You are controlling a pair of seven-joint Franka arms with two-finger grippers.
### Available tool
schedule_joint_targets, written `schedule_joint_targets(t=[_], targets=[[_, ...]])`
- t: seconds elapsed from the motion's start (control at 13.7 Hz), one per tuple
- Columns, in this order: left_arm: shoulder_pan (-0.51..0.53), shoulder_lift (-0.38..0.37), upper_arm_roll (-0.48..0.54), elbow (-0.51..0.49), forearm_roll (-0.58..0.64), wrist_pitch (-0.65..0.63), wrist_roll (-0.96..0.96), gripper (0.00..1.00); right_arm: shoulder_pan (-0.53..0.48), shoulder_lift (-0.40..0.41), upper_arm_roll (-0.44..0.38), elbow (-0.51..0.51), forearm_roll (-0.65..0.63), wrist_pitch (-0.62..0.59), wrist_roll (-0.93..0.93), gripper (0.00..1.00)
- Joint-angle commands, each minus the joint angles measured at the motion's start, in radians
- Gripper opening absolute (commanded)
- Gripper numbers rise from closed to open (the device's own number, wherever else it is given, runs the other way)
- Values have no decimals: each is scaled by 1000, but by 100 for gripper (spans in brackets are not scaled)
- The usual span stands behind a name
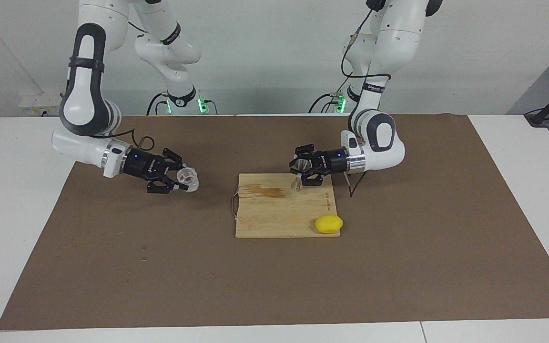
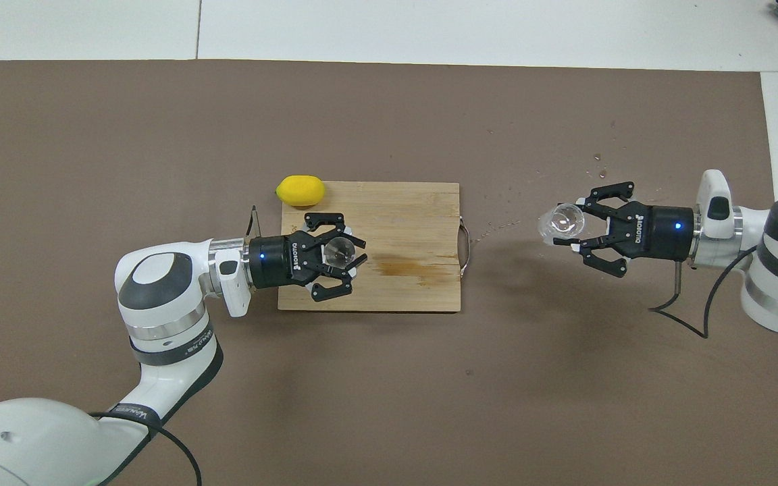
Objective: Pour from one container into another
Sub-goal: 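Carry the metal cup onto the board while the right gripper brings the glass closer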
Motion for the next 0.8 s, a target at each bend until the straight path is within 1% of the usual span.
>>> schedule_joint_targets(t=[0.0, 0.15, 0.73], targets=[[-47, -27, 14, -15, -55, 65, -2, 9, -14, -26, 4, -19, 1, -19, 5, 0], [-64, -24, 14, -14, -79, 106, 33, 9, -14, -26, 4, -19, 1, -19, 4, 0], [-90, -10, 14, -18, -126, 154, 115, 9, -14, -26, 4, -20, 0, -16, 2, 0]])
